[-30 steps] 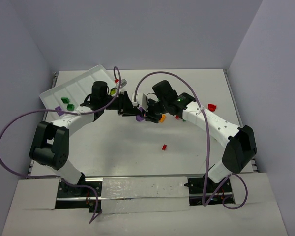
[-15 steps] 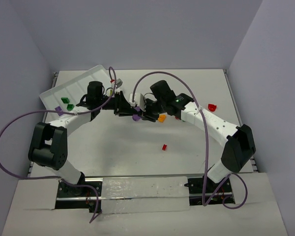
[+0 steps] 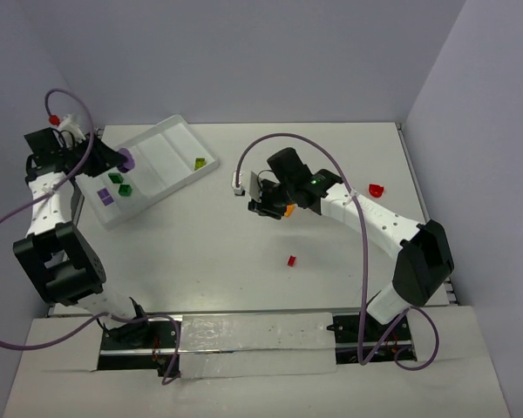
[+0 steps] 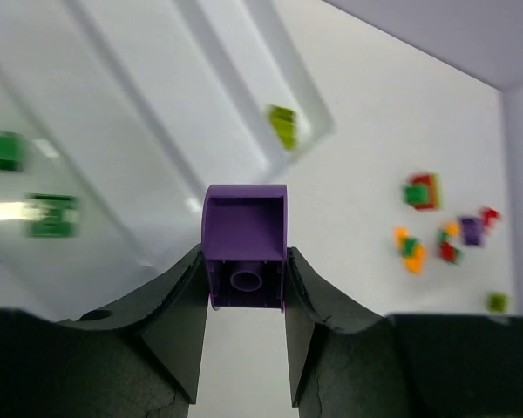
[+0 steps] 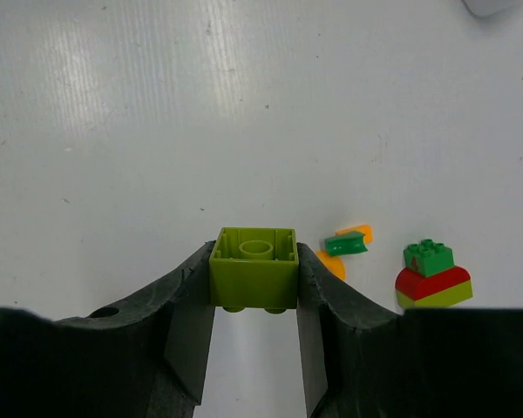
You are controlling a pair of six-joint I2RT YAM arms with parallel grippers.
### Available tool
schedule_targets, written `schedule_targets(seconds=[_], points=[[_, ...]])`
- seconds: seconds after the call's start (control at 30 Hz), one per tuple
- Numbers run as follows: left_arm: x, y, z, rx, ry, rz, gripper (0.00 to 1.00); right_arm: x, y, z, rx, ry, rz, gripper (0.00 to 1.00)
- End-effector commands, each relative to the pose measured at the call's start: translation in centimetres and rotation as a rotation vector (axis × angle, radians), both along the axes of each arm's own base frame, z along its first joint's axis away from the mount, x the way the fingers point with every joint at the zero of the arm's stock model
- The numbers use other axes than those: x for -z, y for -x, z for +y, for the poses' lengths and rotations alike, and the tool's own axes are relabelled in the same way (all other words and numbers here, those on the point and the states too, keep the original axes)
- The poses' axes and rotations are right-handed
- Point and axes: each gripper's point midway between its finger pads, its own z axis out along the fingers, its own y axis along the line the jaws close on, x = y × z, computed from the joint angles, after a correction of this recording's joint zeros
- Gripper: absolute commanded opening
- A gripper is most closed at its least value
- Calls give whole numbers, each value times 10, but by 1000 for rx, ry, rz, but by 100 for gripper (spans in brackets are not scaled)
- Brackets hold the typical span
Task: Sort the legos into containers by color
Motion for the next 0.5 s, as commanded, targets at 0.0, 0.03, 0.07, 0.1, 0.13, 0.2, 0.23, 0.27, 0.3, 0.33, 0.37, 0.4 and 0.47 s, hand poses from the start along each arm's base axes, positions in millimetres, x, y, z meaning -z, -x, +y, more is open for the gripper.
schedule_targets(seconds=[0.0,0.03,0.07,0.1,0.13,0.2,0.23,0.27,0.3,0.33,0.37,0.4,0.47], points=[[19,-1,76,-140,-263,42,0,-14,-16,8,46,-36,-32,0],[26,-4,90,-177,-299,53,0,-14,-16,11,43,-45,-25,0],[30,-6,100,-202,-320,62,0,-14,-16,13,39,-54,-19,0],[33,-8,106,-204,-346,65,0,-14,-15,14,36,-63,-15,0],[37,-11,112,-208,-371,72,0,-14,-14,16,31,-72,-12,0],[43,-17,121,-228,-381,87,0,-12,-12,18,18,-81,-7,0],[46,-20,124,-233,-383,94,0,-9,-12,18,18,-78,-1,0],[49,-24,130,-247,-388,105,0,-8,-11,19,9,-83,4,0],[52,-27,134,-253,-389,113,0,-7,-10,21,0,-86,8,0],[54,-29,136,-256,-392,118,0,-8,-10,22,-7,-91,10,0],[56,-31,138,-258,-396,120,0,-8,-9,23,-12,-94,14,0],[59,-33,142,-266,-403,127,0,-9,-9,25,-17,-100,18,0],[64,-37,147,-274,-415,136,0,-8,-8,29,-33,-110,33,0]])
